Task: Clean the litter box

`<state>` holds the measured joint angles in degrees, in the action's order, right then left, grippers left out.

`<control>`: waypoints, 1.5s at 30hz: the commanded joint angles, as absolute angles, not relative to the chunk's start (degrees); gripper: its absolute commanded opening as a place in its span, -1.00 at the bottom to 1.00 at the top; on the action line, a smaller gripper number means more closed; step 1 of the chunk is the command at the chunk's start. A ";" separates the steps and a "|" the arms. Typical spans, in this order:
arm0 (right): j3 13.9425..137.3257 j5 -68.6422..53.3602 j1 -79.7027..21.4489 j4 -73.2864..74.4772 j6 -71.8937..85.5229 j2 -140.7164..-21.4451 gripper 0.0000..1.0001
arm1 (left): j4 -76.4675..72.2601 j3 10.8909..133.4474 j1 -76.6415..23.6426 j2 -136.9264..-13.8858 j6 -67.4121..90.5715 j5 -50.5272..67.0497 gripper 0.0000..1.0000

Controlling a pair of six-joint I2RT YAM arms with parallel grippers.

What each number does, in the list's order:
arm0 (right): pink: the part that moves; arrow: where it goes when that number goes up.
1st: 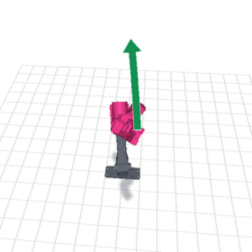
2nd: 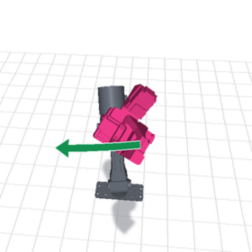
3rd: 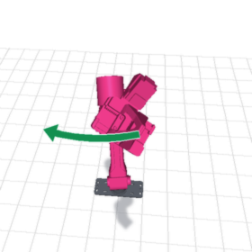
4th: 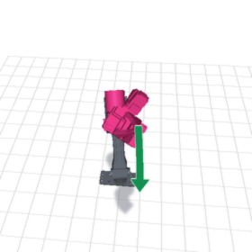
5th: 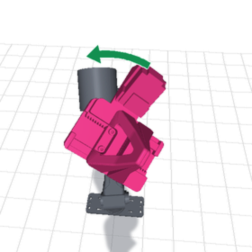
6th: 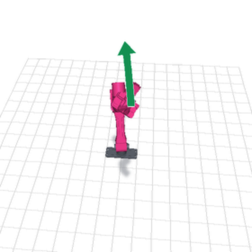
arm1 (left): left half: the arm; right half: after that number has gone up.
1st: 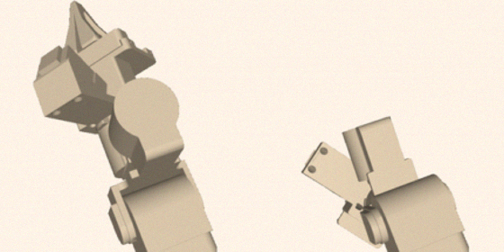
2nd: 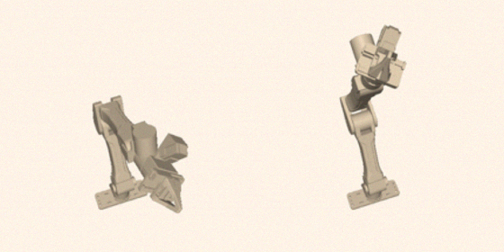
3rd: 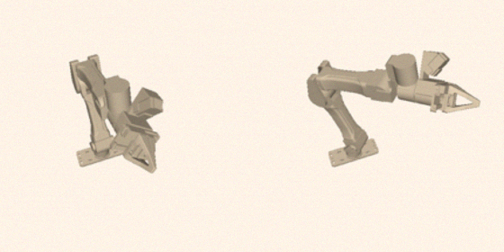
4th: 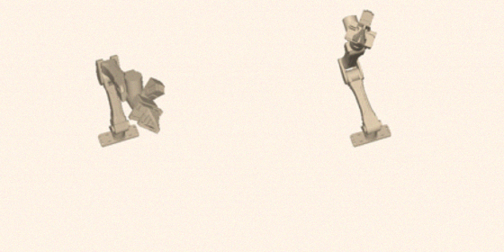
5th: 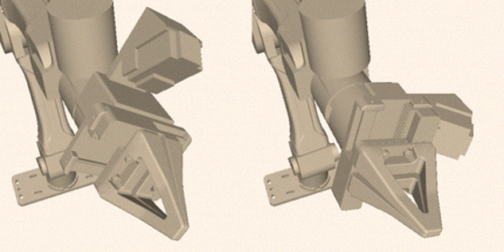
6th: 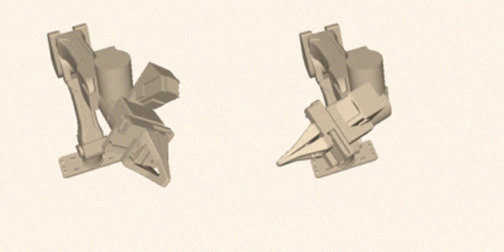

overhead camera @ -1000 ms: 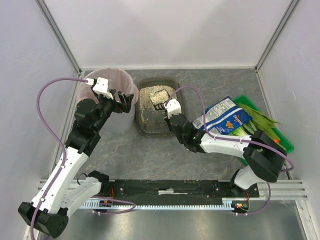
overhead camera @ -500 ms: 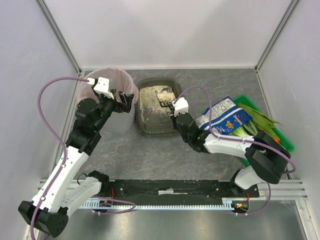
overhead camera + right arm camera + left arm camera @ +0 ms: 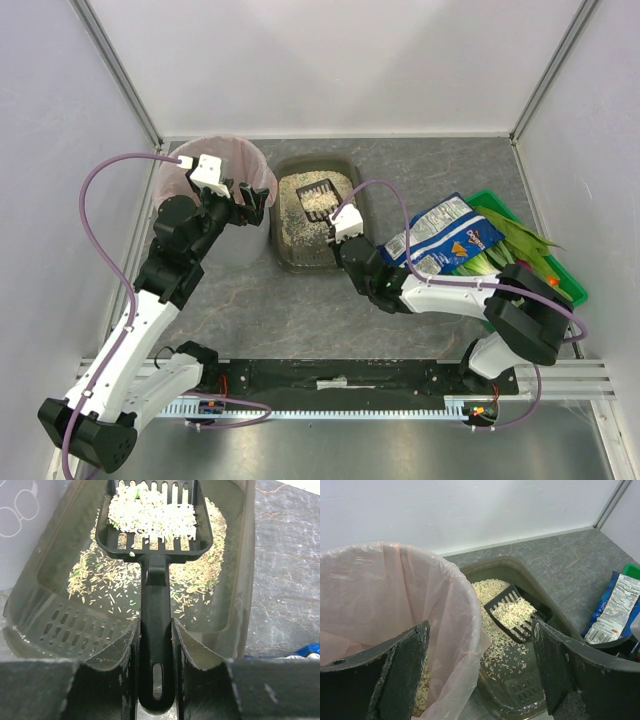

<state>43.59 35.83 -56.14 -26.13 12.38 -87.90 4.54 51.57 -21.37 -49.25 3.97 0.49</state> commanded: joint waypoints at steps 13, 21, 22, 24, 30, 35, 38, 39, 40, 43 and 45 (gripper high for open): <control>46.94 35.95 -57.03 -27.85 11.00 -88.69 -1.00 | 2.02 51.68 -21.62 -48.78 1.85 0.18 0.76; 48.51 39.87 -58.43 -25.74 6.34 -89.47 -1.00 | 1.85 51.77 -21.71 -48.60 1.93 0.18 0.76; 48.86 42.08 -58.27 -24.71 7.46 -90.34 -1.00 | 1.93 51.68 -21.71 -48.69 1.93 0.26 0.76; 49.13 42.81 -54.17 -22.08 11.84 -90.62 -1.00 | 2.02 51.68 -21.71 -48.69 1.93 0.35 0.76; 52.20 36.90 -55.12 -19.02 13.34 -91.84 -1.00 | 1.93 51.77 -21.71 -48.69 2.11 0.53 0.76; 50.60 33.35 -54.57 -24.09 12.94 -90.00 -1.00 | 1.93 51.77 -21.80 -48.52 2.02 0.44 0.76; 53.00 38.93 -53.98 -16.44 14.66 -91.76 -1.00 | 1.85 51.77 -21.80 -48.52 2.28 0.96 0.76; 51.87 33.11 -51.96 -18.52 16.59 -90.63 -1.00 | 1.93 51.68 -21.88 -48.43 2.29 1.05 0.76; 50.55 30.26 -51.94 -20.89 15.65 -89.83 -1.00 | 1.85 51.68 -21.88 -48.43 2.37 0.97 0.76; 51.93 37.32 -56.42 -19.01 10.47 -91.14 -1.00 | 1.85 51.68 -21.97 -48.43 2.20 0.62 0.76; 53.96 40.69 -54.16 -14.96 12.82 -91.93 -1.00 | 1.85 51.68 -21.97 -48.43 2.20 0.70 0.76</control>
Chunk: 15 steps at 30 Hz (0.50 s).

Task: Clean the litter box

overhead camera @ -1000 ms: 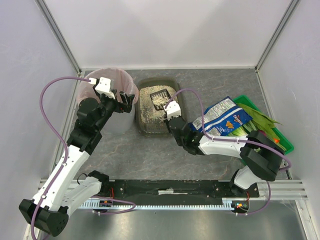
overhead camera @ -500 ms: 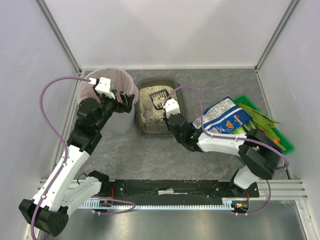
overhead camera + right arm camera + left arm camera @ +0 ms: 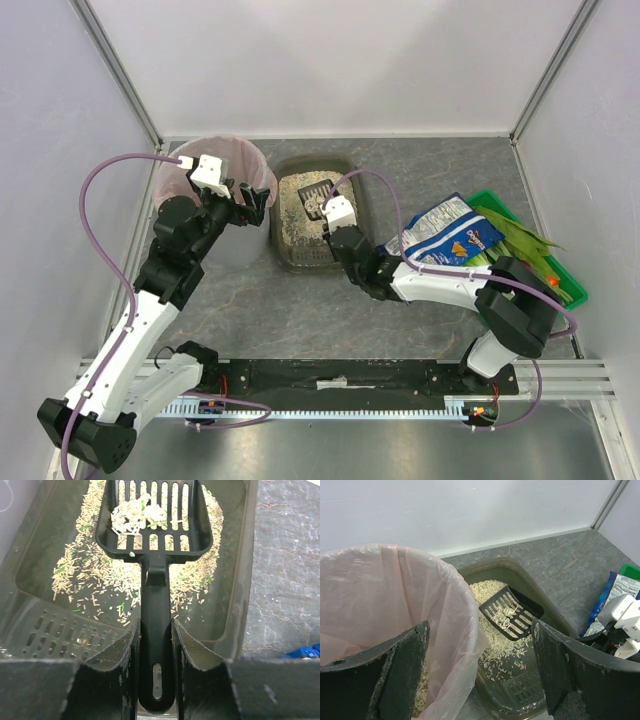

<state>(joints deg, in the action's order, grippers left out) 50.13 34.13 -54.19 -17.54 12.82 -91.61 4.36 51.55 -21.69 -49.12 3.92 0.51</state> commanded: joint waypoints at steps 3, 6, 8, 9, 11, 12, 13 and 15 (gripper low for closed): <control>50.20 31.67 -54.04 -20.64 13.90 -89.31 -1.00 | 1.84 51.68 -22.06 -48.34 2.11 0.44 0.76; 54.47 42.93 -59.14 -14.70 6.68 -92.61 -1.00 | 1.76 51.59 -22.06 -48.43 2.11 0.53 0.76; 55.64 46.51 -55.58 -11.88 11.13 -93.25 -1.00 | 1.93 51.68 -22.06 -48.34 2.11 0.53 0.76; 54.76 42.93 -53.98 -12.30 13.86 -91.16 -1.00 | 1.93 51.59 -22.06 -48.25 2.02 0.44 0.76; 50.11 29.62 -52.91 -19.55 14.86 -88.78 -1.00 | 1.85 51.68 -22.06 -48.16 2.02 0.18 0.76; 50.18 30.05 -55.52 -19.25 13.29 -89.12 -1.00 | 1.93 51.68 -22.15 -48.25 2.02 0.26 0.76; 51.66 34.15 -57.03 -16.90 11.44 -90.25 -1.00 | 1.85 51.68 -22.15 -48.25 2.02 0.44 0.76; 56.77 43.75 -56.61 -9.15 13.60 -92.89 -1.00 | 1.93 51.68 -22.15 -48.25 2.02 0.44 0.76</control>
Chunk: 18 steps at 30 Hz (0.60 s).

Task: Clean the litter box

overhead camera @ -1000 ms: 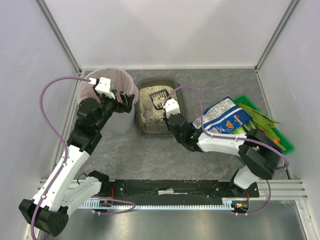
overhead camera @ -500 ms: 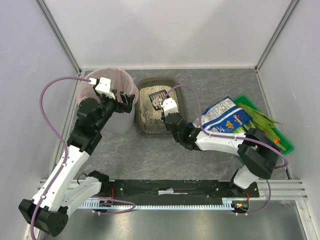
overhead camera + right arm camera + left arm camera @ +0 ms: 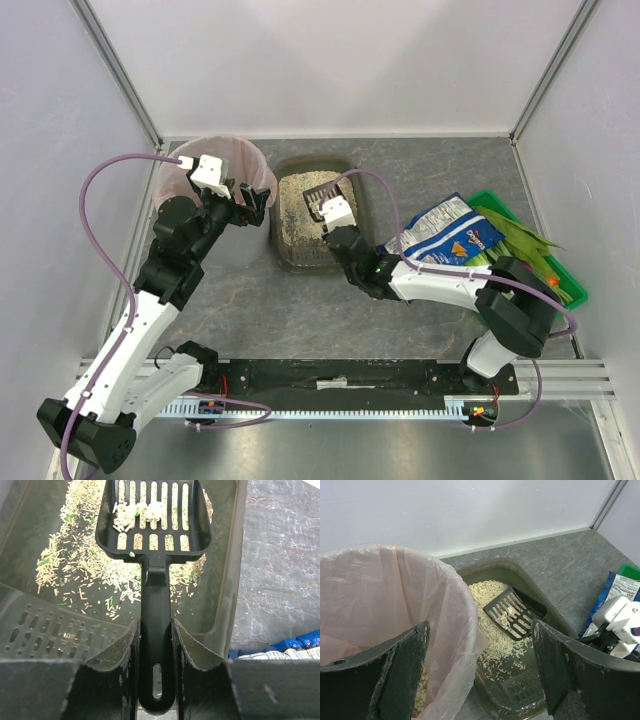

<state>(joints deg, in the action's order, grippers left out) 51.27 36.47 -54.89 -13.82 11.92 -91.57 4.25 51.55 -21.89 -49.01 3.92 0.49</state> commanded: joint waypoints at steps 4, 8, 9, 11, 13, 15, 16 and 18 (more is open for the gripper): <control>51.86 30.95 -53.60 -16.86 15.31 -88.51 -1.00 | 1.76 51.59 -22.15 -47.99 1.84 0.18 0.76; 57.05 42.10 -53.64 -8.09 14.49 -90.97 -1.00 | 1.85 51.68 -22.15 -48.08 1.85 0.35 0.76; 55.91 34.88 -52.22 -9.30 16.07 -89.66 -1.00 | 1.93 51.77 -22.15 -47.99 1.85 0.18 0.76; 51.16 27.97 -52.46 -16.91 16.62 -87.29 -1.00 | 1.85 51.59 -22.15 -47.81 1.67 0.09 0.76; 55.42 36.13 -56.06 -13.65 11.98 -89.20 -1.00 | 1.85 51.59 -22.15 -47.90 1.76 0.18 0.76; 58.44 42.96 -55.91 -6.08 12.30 -92.28 -1.00 | 1.85 51.68 -22.15 -48.16 1.85 0.18 0.76; 56.97 38.71 -54.51 -6.33 13.61 -91.59 -1.00 | 1.93 51.59 -22.15 -48.08 1.85 0.26 0.76; 52.85 28.70 -50.37 -13.50 19.76 -87.55 -1.00 | 1.85 51.50 -22.15 -48.16 1.76 0.18 0.76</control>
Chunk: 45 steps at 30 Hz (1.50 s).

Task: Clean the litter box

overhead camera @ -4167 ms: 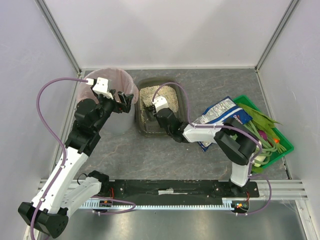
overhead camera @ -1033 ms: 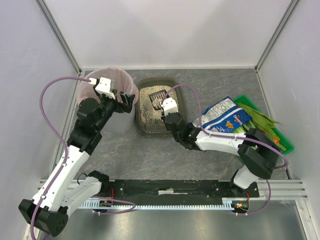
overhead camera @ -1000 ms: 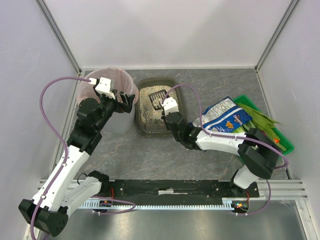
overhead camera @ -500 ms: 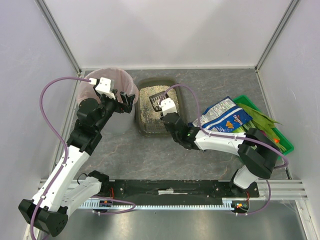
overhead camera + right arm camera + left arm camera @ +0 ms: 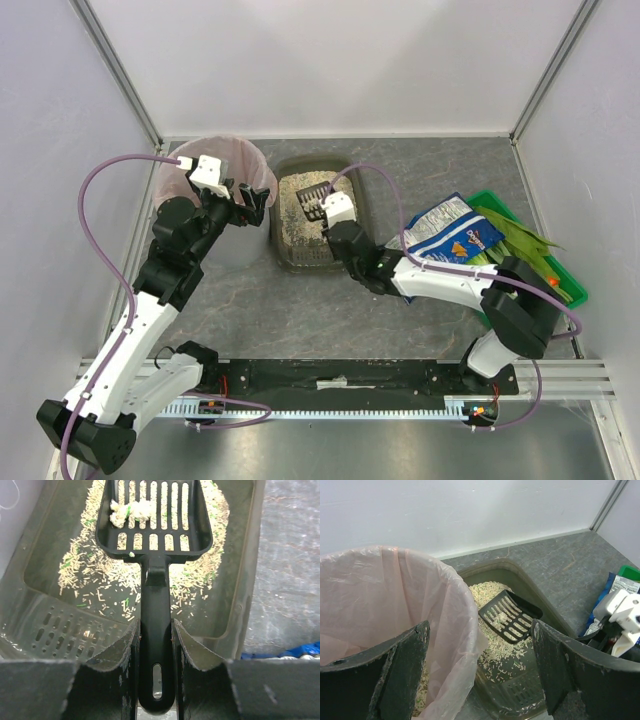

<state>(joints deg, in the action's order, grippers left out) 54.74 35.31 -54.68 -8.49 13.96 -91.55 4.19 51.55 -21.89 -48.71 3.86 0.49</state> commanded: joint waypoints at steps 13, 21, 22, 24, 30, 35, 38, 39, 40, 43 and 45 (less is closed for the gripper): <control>59.85 41.39 -55.38 -4.58 15.46 -93.51 -1.00 | 1.84 51.77 -22.15 -48.34 1.67 0.09 0.76; 59.94 42.79 -55.55 -4.14 14.23 -92.64 -1.00 | 2.11 51.68 -22.24 -48.08 1.76 0.09 0.76; 58.72 38.54 -53.02 -5.96 17.54 -90.64 -1.00 | 1.94 51.68 -22.15 -47.99 1.67 0.09 0.76; 53.47 30.45 -52.03 -11.74 18.28 -88.08 -1.00 | 1.93 51.59 -22.24 -47.90 1.67 0.09 0.76; 57.86 38.35 -53.80 -4.38 17.92 -90.45 -1.00 | 2.02 51.77 -22.15 -47.90 2.11 0.09 0.76; 55.97 31.36 -55.54 -8.55 15.92 -88.14 -1.00 | 1.67 51.59 -22.15 -47.90 3.34 -1.76 0.76; 57.14 35.33 -55.81 -5.71 16.26 -87.81 -1.00 | 1.84 52.03 -22.15 -48.60 4.65 -1.76 0.76; 55.39 33.94 -55.72 -6.84 16.09 -86.76 -1.00 | 1.93 52.12 -22.15 -48.60 5.44 -1.67 0.76; 54.59 33.06 -55.72 -8.94 15.21 -84.75 -1.00 | 1.93 52.21 -22.15 -48.52 5.71 -1.58 0.76; 54.23 32.17 -55.81 -8.53 13.81 -81.66 -1.00 | 1.49 52.38 -22.06 -47.55 6.68 -1.67 0.79; 54.93 32.43 -55.72 -6.34 13.01 -80.43 -1.00 | 2.63 52.99 -21.36 -47.46 7.64 -2.72 0.84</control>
